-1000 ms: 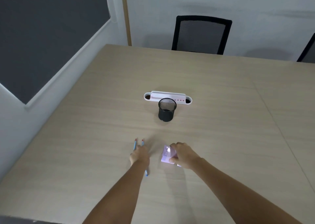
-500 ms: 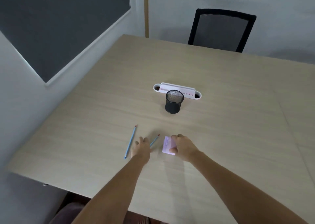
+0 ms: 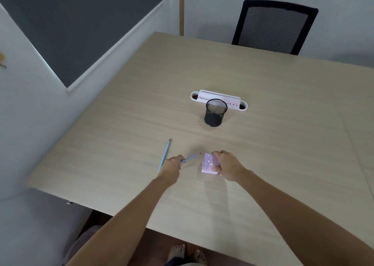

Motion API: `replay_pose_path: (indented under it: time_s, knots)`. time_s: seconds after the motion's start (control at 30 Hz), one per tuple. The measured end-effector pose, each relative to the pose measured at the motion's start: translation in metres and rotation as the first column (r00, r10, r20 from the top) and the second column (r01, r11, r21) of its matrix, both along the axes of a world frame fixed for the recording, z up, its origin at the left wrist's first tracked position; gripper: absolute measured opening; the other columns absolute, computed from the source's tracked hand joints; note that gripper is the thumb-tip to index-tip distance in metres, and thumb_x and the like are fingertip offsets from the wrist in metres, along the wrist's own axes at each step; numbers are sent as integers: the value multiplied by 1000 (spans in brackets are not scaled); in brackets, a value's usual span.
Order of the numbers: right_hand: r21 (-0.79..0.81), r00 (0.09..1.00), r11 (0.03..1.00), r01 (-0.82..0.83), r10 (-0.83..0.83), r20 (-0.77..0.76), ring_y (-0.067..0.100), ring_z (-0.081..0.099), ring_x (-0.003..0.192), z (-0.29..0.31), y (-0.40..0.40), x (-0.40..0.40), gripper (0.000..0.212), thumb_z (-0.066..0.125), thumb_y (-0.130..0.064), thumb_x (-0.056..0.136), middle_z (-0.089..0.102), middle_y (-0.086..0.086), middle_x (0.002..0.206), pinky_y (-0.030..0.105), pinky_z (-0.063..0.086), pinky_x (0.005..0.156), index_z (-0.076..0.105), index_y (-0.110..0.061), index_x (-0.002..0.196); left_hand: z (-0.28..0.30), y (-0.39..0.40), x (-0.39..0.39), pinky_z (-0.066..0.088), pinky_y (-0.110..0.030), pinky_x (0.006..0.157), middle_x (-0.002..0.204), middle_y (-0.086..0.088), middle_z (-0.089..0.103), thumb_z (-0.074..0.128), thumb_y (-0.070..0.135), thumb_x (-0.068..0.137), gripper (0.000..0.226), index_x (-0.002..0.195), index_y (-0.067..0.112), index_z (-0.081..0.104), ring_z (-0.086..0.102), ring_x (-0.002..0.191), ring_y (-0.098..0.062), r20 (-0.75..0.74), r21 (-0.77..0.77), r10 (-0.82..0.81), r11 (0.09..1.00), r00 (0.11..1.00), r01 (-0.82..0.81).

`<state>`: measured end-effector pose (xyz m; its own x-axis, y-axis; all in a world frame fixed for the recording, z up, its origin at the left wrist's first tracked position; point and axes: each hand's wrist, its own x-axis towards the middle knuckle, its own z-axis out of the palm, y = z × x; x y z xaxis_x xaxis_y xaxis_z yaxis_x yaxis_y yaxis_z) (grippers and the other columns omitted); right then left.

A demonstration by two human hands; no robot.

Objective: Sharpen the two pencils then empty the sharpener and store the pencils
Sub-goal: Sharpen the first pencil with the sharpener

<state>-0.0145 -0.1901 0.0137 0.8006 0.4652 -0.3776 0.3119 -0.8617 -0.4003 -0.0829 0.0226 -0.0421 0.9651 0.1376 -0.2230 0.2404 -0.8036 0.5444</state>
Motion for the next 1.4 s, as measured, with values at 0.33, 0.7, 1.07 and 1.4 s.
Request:
replay_pose_path:
  time_s: [0.33, 0.7, 1.07, 1.4]
  knots:
    - [-19, 999, 999, 44, -44, -10, 33, 51, 106, -5, 3, -3, 48, 59, -17, 86, 54, 16, 118, 31, 39, 81, 46, -12, 133, 2, 22, 19, 46, -38, 80, 79, 3, 54, 48, 25, 100, 21, 100, 16, 67, 52, 76, -21, -10, -20, -200, 980, 980, 200]
    - [-9, 998, 998, 66, -66, 18, 33, 53, 101, -11, 3, -5, 45, 59, -18, 87, 55, 16, 116, 32, 40, 79, 48, -10, 129, 10, 12, 37, 44, -33, 78, 93, -7, 70, 52, 25, 98, 21, 99, 16, 71, 60, 89, -24, -84, -106, -253, 964, 964, 244]
    - [-45, 999, 999, 29, -27, 45, 37, 56, 98, -14, 6, -3, 42, 56, -13, 85, 55, 17, 114, 39, 45, 81, 49, -8, 126, 11, -14, 50, 29, -26, 75, 82, -6, 64, 50, 18, 98, 21, 93, 15, 71, 53, 82, -24, -113, -106, -254, 964, 960, 243]
    - [117, 995, 989, 95, -93, -29, 32, 46, 127, -12, -5, -9, 74, 63, -14, 80, 42, 14, 142, 33, 39, 102, 29, -7, 145, 27, -24, 49, 30, -36, 96, 134, -6, 48, 45, 5, 94, 43, 134, 19, 49, 42, 125, -28, -133, 80, -310, 943, 941, 322]
